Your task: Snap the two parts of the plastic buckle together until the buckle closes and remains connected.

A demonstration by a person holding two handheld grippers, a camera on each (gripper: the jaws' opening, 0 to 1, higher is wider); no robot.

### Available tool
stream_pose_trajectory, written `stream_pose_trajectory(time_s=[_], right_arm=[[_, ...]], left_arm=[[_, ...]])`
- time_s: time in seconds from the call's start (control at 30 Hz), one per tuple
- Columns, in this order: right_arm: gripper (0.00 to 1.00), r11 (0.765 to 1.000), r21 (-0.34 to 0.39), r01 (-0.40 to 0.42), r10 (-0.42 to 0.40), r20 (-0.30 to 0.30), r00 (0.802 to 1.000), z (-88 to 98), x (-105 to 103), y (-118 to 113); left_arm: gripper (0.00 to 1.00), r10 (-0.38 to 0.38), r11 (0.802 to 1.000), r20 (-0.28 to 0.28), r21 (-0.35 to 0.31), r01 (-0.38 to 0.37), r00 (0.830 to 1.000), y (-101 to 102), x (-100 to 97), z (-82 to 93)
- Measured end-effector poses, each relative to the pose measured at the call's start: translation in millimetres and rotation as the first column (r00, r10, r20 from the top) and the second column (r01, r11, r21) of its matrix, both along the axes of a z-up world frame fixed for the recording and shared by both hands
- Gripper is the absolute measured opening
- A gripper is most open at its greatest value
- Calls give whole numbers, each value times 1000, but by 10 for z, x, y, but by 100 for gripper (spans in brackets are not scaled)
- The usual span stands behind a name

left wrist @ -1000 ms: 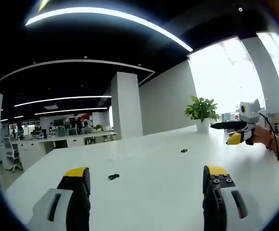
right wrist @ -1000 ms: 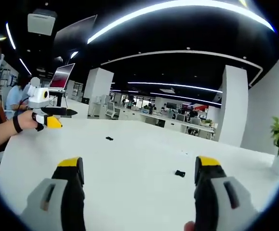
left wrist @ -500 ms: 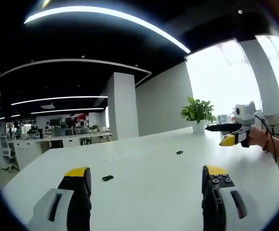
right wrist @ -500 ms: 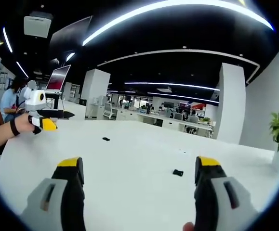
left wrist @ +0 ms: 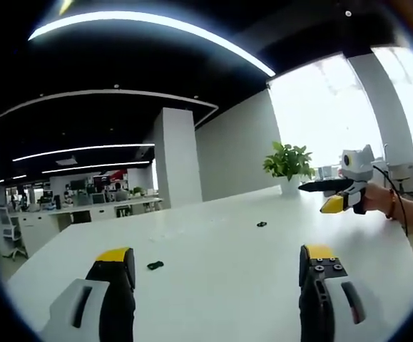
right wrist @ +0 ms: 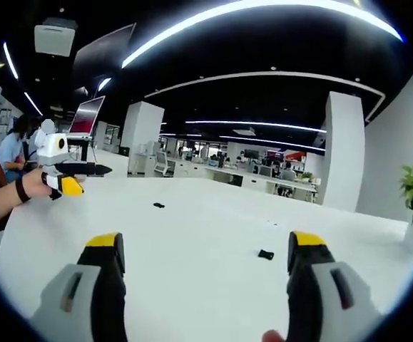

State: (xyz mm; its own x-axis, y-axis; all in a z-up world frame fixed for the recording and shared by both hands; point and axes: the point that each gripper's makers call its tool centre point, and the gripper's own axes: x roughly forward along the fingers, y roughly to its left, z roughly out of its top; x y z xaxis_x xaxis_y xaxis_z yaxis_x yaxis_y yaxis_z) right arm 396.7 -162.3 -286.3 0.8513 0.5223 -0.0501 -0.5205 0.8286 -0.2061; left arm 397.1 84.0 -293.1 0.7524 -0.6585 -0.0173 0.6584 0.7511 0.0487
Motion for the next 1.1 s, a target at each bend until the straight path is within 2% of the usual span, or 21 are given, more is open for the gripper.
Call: stream_pose_trajectory(time_s=[0.1,0.17,0.43,0.8,0.97,1.0,1.1], right_arm=[[94,1000,-5,-1,1,5,1000,9,2,5],[94,1000,-17,10,-10,15,1000,29,17,-6],[95,1000,-22,12,-12,6,1000,1,18,-25],[94,1000,4,8,-8,-7,1000,29,106,-17],[94,1000,0,0,0,-22,1000,22,132,-9],[94,1000,25,6,-5,-14,1000,54,145,-15],[94,1000,7,10,-9,-14,1000,53,165,-32]], left_arm=[[96,6,1000,-1,19,-6,1000,-7,-1,-12],[96,16,999,28,40,-17,999,12,-8,18],[95,-14,999,33,47,12,999,-89,-55,38],[94,-1,1000,-4,9,1,1000,-65,62,34],[94,7,999,-25,39,-6,1000,-82,180,11],[94,10,999,-25,40,-9,1000,-75,213,5],[94,21,1000,-44,18,-20,999,-44,292,-13]])
